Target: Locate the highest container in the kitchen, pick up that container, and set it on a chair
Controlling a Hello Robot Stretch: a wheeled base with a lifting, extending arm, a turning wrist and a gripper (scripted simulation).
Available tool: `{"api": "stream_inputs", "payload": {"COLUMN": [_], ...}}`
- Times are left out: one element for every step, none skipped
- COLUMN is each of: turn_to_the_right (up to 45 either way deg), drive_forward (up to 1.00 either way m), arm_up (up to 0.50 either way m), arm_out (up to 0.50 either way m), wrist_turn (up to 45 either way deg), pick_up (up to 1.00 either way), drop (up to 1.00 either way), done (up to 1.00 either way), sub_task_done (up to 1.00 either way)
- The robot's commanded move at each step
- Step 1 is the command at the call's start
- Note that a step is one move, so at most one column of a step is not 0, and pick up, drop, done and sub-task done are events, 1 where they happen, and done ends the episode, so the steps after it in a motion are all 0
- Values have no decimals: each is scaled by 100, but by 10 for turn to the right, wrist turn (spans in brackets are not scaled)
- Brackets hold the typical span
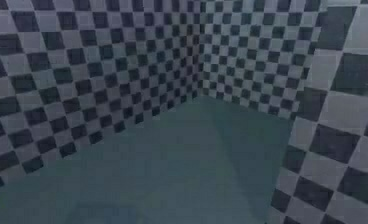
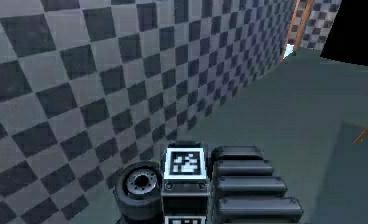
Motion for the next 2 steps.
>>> {"api": "stream_inputs", "payload": {"turn_to_the_right": [-450, 450], "drive_forward": [0, 0], "arm_up": [0, 0], "arm_out": [0, 0], "wrist_turn": [0, 0], "pick_up": [0, 0], "drop": [0, 0], "done": [0, 0], "sub_task_done": [0, 0]}}
